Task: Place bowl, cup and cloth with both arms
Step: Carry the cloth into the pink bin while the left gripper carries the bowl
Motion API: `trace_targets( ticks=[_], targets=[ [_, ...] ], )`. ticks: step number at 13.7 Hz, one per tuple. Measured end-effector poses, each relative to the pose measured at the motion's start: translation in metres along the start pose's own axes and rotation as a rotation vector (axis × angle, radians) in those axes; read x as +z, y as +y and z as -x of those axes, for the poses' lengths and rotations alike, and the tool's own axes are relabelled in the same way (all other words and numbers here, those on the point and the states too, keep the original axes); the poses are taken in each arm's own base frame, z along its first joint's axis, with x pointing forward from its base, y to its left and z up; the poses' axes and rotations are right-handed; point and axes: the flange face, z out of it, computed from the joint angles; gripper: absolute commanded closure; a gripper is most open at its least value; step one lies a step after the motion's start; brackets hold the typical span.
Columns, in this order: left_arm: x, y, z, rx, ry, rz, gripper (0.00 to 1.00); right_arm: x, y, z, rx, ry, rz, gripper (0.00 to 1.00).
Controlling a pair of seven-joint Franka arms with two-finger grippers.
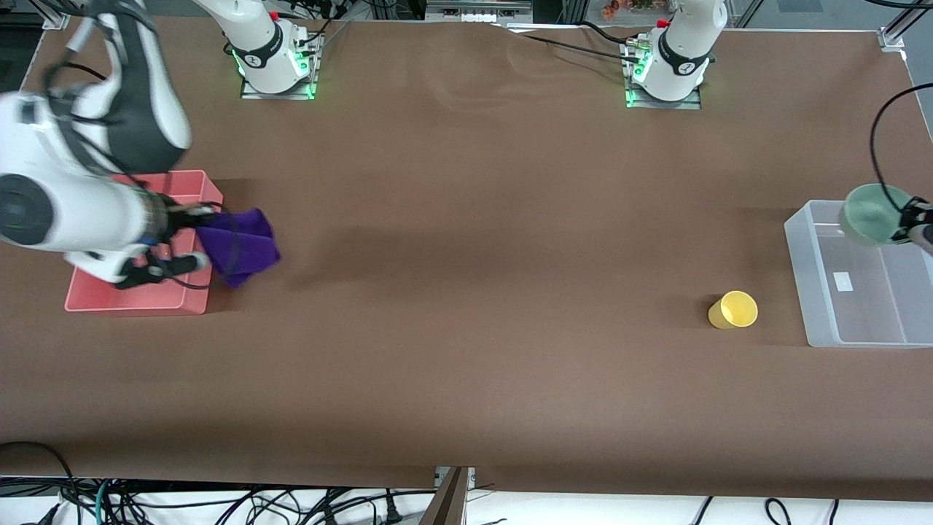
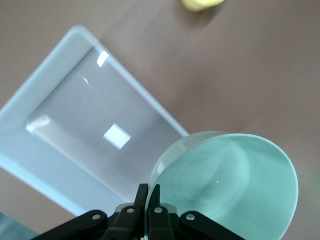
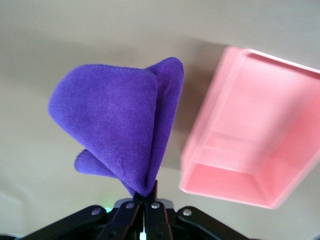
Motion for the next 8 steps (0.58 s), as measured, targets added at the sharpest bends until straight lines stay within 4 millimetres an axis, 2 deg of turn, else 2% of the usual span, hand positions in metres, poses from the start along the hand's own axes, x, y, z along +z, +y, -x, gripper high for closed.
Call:
trace_targets(
  ticks=[1,3,5,6,8],
  targets=[
    [0.018,-0.018,0.015,-0.010,0.015,-0.019,1.00,-0.001,0.031,0.013,-0.023,-0.014,0.008,1.00],
    [0.064,-0.052,0.030,-0.022,0.051,-0.073,1.00,0.014,0.100,0.038,-0.051,-0.050,-0.011,1.00],
    [0.116,-0.069,0.022,-0.031,0.083,-0.073,1.00,0.041,0.154,0.058,-0.041,-0.079,-0.045,1.00],
    [0.138,-0.072,0.014,-0.033,0.101,-0.063,1.00,0.057,0.169,0.062,-0.032,-0.089,-0.058,1.00],
    [0.178,-0.078,0.005,-0.042,0.125,-0.052,0.96,0.094,0.181,0.060,-0.023,-0.100,-0.070,1.00]
  ],
)
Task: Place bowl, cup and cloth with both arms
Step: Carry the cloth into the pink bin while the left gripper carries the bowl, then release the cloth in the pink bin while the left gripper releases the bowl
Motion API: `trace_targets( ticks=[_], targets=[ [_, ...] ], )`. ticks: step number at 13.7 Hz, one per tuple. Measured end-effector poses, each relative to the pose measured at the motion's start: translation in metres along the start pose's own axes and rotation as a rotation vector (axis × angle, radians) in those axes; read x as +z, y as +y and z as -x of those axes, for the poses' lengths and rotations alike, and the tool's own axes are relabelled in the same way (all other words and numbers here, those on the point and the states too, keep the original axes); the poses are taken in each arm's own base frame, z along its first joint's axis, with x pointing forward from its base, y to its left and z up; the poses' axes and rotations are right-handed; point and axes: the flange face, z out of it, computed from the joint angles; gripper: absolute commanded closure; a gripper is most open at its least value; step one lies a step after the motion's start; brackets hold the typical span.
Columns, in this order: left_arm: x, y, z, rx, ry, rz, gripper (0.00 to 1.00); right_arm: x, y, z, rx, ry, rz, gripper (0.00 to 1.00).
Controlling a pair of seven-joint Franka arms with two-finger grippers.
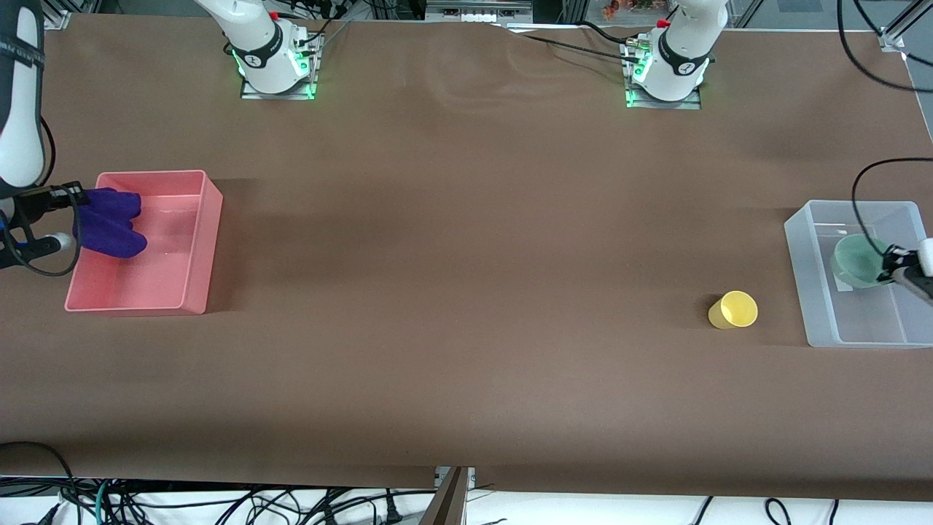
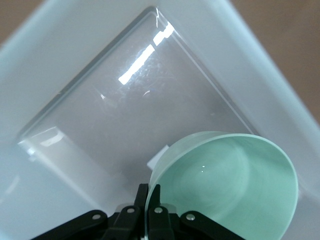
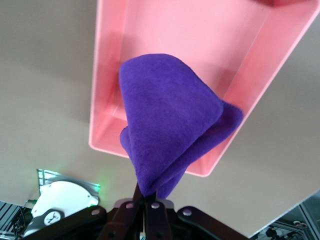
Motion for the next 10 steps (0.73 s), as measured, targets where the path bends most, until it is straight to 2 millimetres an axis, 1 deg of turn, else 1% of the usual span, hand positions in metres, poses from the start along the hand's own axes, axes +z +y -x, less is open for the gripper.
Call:
trace_targets(
  ticks=[1,2,3,4,5,6,7,8,9,10],
  targets=[
    [0.015,-0.002,0.002,-0.008,0.005,0.004,0.44,0.018,0.002,-0.005,-0.003,-0.005,-0.002,1.00],
    [0.023,-0.003,0.005,-0.014,0.008,0.007,0.02,0.035,0.002,-0.011,-0.008,-0.010,-0.004,1.00],
    [0.024,-0.005,0.006,-0.017,0.011,0.006,0.00,0.051,0.002,-0.015,-0.010,-0.014,-0.005,1.00],
    [0.020,-0.007,0.005,-0.018,0.016,-0.001,0.00,0.064,0.002,-0.020,-0.011,-0.014,-0.004,0.76],
    [0.013,-0.009,0.003,-0.017,0.021,-0.012,0.00,0.076,0.002,-0.024,-0.013,-0.011,-0.001,0.19],
    [0.004,-0.011,0.001,-0.015,0.025,-0.018,0.00,0.084,0.003,-0.028,-0.014,-0.006,0.004,0.00],
    [-0.010,-0.011,-0.003,-0.011,0.025,-0.012,0.00,0.088,0.004,-0.030,-0.014,-0.003,0.008,0.00],
    [-0.031,-0.006,-0.010,-0.005,0.022,0.001,0.00,0.086,0.004,-0.030,-0.013,0.002,0.009,0.00],
    [-0.058,0.002,-0.022,-0.005,0.017,0.015,0.00,0.078,0.004,-0.029,-0.009,0.022,0.005,0.00],
    [-0.084,0.015,-0.038,-0.019,0.007,0.032,0.00,0.062,0.001,-0.025,-0.002,0.059,-0.011,0.00]
  ],
)
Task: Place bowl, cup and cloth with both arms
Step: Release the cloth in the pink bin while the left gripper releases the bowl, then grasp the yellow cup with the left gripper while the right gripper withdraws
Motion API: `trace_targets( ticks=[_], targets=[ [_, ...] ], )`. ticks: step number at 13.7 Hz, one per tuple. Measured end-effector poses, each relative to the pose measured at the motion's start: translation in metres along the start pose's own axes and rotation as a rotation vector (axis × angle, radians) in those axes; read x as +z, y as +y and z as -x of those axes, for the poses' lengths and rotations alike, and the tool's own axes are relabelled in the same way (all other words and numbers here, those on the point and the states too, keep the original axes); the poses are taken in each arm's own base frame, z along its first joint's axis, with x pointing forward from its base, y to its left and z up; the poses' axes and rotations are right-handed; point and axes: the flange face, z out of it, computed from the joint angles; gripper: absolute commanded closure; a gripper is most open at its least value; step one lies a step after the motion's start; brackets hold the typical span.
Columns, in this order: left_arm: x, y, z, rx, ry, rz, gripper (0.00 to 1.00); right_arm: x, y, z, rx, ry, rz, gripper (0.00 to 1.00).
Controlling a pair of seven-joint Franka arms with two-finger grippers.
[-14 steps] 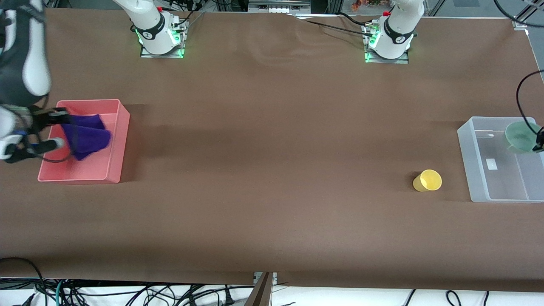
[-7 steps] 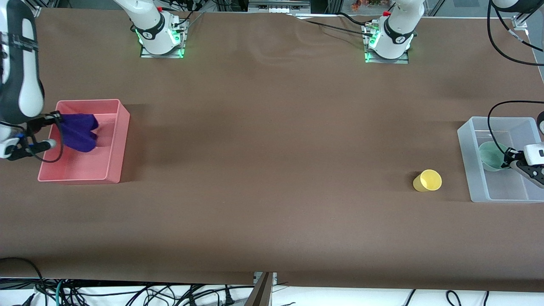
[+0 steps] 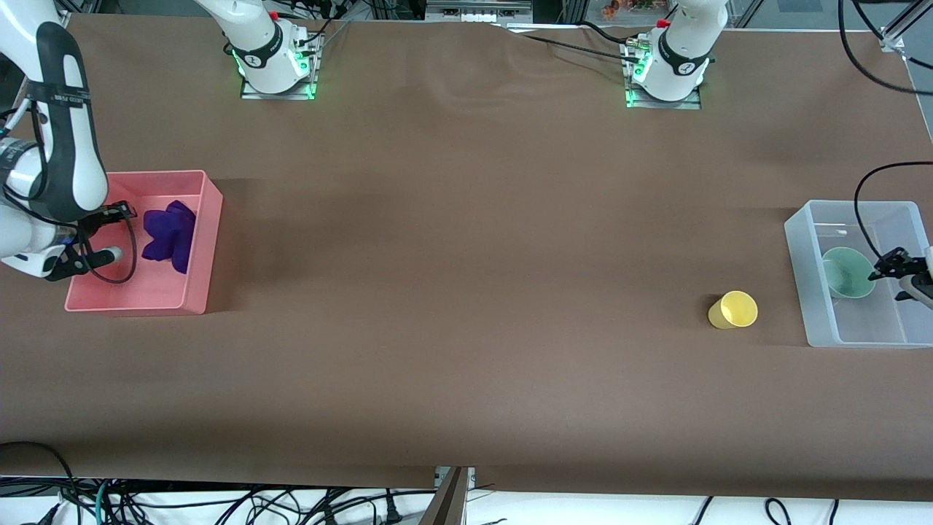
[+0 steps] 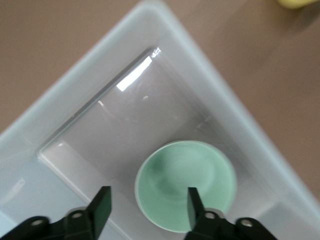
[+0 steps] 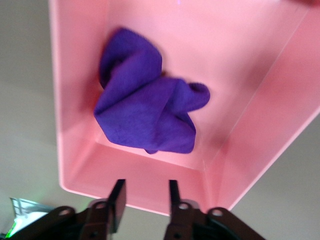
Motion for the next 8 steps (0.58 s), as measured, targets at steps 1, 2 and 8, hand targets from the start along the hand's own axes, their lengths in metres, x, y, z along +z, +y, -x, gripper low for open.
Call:
trace_targets(
  ticks=[1,2,8],
  targets=[
    [-0.022,0.018,-0.020,-0.028,-0.015,0.017,0.00,-0.024,-0.005,0.006,0.005,0.033,-0.023,0.00],
    [-0.038,0.039,-0.044,-0.071,-0.031,0.032,0.00,-0.053,-0.013,0.016,0.005,0.050,-0.043,0.00],
    [-0.001,0.126,-0.162,-0.425,-0.073,0.114,0.07,-0.183,-0.158,0.031,0.167,0.121,-0.035,0.00]
  ],
)
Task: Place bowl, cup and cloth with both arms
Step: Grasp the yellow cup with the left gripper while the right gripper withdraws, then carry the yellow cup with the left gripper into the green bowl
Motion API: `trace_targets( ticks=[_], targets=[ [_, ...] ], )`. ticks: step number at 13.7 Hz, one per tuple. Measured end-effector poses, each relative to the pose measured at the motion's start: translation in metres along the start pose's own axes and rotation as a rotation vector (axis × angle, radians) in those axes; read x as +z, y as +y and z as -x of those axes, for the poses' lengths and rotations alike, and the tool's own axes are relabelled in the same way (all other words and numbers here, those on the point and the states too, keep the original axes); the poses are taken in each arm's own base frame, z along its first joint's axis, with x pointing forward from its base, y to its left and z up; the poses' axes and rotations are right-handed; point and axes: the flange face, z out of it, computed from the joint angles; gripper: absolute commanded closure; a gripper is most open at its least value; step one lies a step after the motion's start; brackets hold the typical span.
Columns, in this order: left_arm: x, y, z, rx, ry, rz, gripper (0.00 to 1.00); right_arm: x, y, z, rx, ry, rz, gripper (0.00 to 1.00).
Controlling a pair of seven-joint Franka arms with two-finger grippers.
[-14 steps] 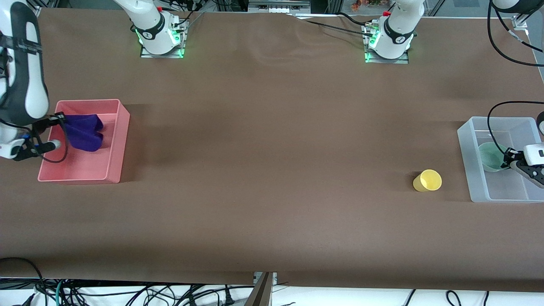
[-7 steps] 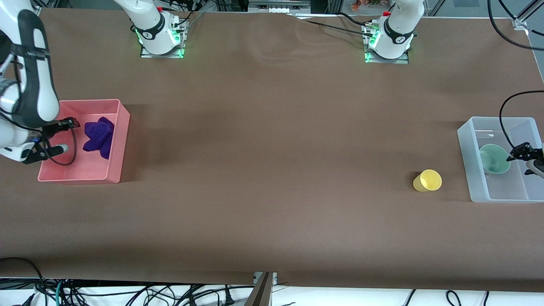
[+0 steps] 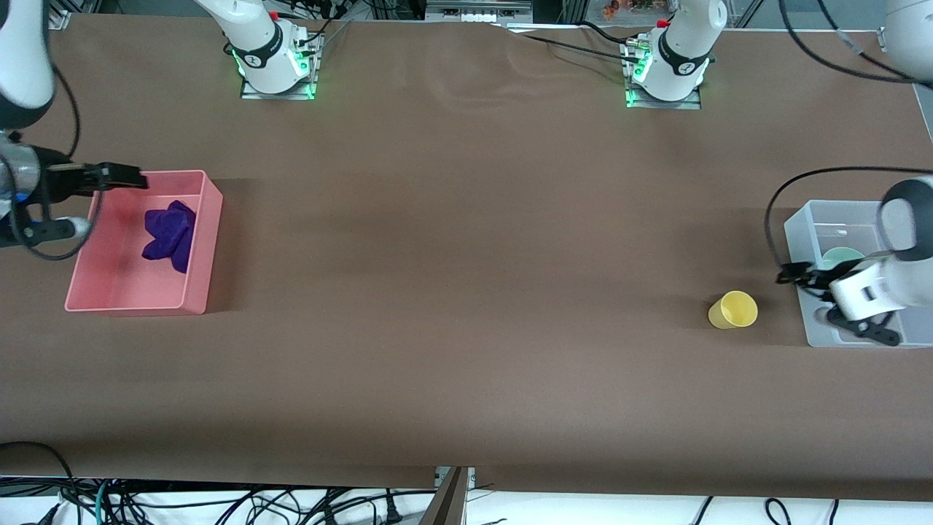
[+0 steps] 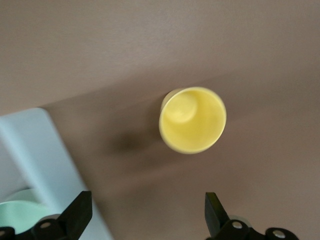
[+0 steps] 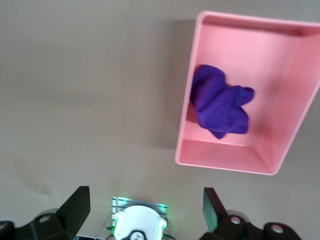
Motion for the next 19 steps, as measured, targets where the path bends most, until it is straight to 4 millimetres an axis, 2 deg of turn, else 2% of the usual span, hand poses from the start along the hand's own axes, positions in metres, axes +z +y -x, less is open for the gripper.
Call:
trace_targets(
  ticks=[1,2,4,5,6,8,13,15,17,19],
  targets=[
    [0.015,0.005,-0.010,-0.033,0.015,-0.002,0.11,-0.015,-0.017,0.005,-0.006,0.031,0.016,0.00],
    [0.031,0.005,-0.019,-0.054,0.036,-0.006,0.21,-0.034,-0.025,0.013,-0.008,0.073,0.032,0.00],
    [0.063,-0.002,-0.032,-0.077,0.078,-0.015,0.77,-0.072,-0.023,0.030,0.000,0.168,0.048,0.00],
    [0.078,-0.006,-0.036,-0.089,0.088,-0.013,1.00,-0.083,-0.019,0.036,0.008,0.199,0.050,0.00],
    [0.090,-0.007,-0.037,-0.100,0.085,-0.008,1.00,-0.089,-0.015,0.041,0.016,0.213,0.051,0.00],
    [0.100,-0.007,-0.038,-0.106,0.077,0.000,1.00,-0.094,-0.011,0.046,0.024,0.224,0.051,0.00],
    [0.091,-0.005,-0.035,-0.105,0.045,0.013,1.00,-0.093,-0.008,0.047,0.031,0.216,0.050,0.00],
    [0.065,-0.001,-0.028,-0.103,0.012,0.023,1.00,-0.090,-0.006,0.045,0.034,0.207,0.049,0.00],
    [0.020,0.001,-0.013,-0.086,-0.026,0.016,1.00,-0.086,-0.005,0.041,0.034,0.200,0.048,0.00],
    [-0.031,-0.012,0.007,-0.010,-0.074,-0.060,1.00,-0.084,-0.005,0.039,0.033,0.197,0.047,0.00]
  ],
)
